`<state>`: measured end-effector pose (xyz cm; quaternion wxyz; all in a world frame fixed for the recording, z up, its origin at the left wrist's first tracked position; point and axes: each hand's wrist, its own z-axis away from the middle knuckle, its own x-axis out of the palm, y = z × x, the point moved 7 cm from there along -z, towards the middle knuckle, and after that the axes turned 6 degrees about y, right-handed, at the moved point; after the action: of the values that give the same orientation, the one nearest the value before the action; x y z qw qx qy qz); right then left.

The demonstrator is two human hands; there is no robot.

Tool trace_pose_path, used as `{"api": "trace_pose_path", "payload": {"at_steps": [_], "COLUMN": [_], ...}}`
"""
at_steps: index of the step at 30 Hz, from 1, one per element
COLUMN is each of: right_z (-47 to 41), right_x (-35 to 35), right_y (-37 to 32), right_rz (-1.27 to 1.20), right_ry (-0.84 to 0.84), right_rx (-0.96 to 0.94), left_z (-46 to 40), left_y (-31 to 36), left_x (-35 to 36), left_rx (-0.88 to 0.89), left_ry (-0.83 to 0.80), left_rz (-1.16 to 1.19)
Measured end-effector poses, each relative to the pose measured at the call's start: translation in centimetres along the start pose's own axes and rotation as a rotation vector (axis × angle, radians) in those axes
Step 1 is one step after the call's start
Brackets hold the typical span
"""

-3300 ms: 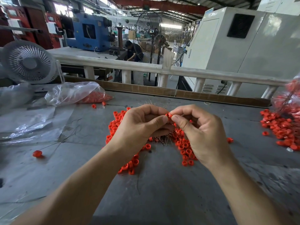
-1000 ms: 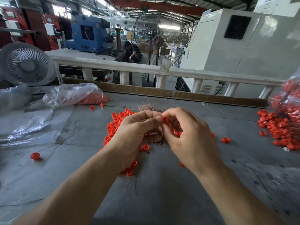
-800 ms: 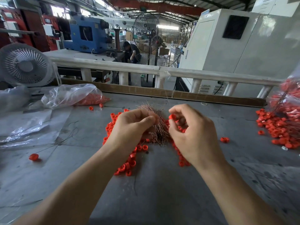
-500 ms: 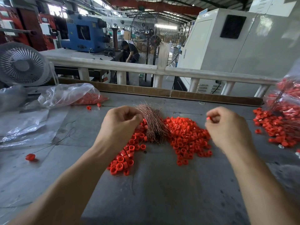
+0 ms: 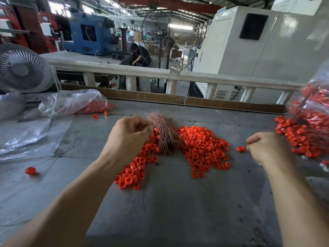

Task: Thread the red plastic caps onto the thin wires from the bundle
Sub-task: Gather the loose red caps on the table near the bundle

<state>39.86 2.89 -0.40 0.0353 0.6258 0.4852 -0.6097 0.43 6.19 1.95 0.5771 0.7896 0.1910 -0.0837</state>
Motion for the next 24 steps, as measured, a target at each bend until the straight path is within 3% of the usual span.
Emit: {"api": "trace_pose_path", "payload": {"at_steps": [10, 12, 16, 20, 24], "right_z": [0.3, 1.1, 5.1, 9.7, 11.8], "right_x": [0.5, -0.3, -2.3, -1.8, -1.0], "right_y": [-0.1, -1.9, -7.6, -11.8, -12.9], "right_rz": [0.042, 0.008, -0.285, -0.397, -0.435], "right_ry": [-0.050, 0.014, 0.127, 0.010, -0.071], "right_rx": [0.007, -0.104, -0.415, -0.629, -0.690], "left_z": [-0.1, -0.1, 0.2, 0.9, 1.2], "left_y": [0.4, 0.4, -0.1, -0.5, -0.5], "left_x": [0.2, 0.3, 0.8, 1.7, 2.3], "left_rx": [0.117, 0.146, 0.166, 0.171, 0.195], "left_ry": [0.009, -0.006, -0.068, -0.130, -0.143], "left_rz": [-0.225, -0.298, -0.472, -0.610, -0.689]}}
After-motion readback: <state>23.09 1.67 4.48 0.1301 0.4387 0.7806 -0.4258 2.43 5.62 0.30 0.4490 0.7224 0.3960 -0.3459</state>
